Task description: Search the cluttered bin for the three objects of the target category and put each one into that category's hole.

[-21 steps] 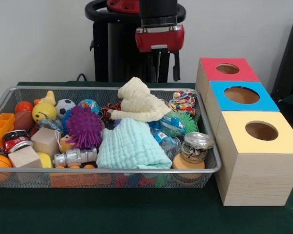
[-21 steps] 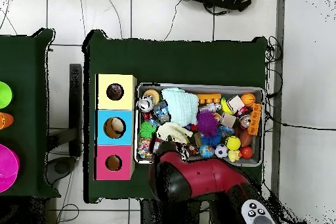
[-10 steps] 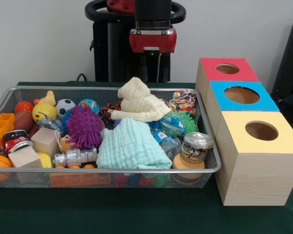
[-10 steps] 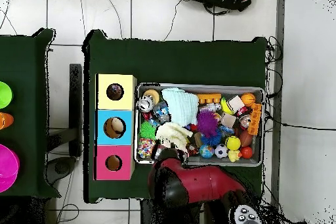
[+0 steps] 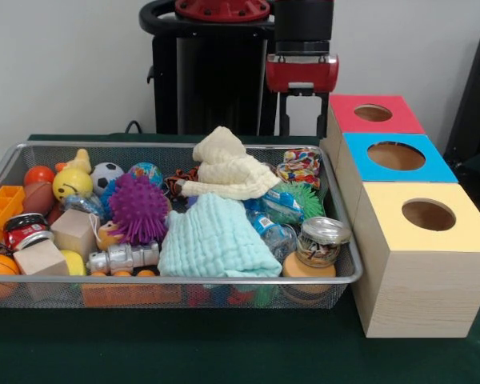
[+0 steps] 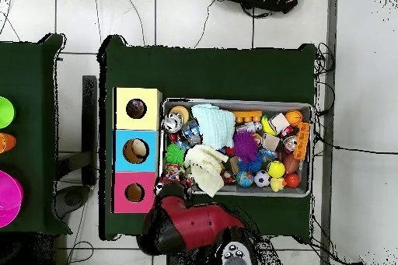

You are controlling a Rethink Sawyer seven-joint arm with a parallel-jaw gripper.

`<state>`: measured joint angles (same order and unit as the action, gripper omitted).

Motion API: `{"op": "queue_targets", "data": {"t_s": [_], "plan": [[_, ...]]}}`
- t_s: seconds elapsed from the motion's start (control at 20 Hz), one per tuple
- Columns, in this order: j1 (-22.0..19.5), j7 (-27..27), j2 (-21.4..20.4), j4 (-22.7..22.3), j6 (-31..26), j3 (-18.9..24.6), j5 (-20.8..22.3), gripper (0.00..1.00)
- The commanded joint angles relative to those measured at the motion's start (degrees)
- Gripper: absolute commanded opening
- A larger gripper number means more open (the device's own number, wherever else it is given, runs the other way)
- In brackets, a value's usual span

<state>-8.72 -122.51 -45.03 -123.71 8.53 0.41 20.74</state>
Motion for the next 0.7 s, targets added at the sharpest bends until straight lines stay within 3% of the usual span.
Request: {"op": "queue_targets", "data": {"t_s": [0.05, 0.3, 0.7], "plan": [[3.77, -11.75, 6.63, -1.26, 9.16, -7.67, -5.25, 1.00], [3.29, -10.57, 8.71, -0.66, 11.21, -7.49, -5.94, 1.00], [0.53, -10.39, 7.65, -1.05, 10.27, -5.09, -5.47, 1.00]]}}
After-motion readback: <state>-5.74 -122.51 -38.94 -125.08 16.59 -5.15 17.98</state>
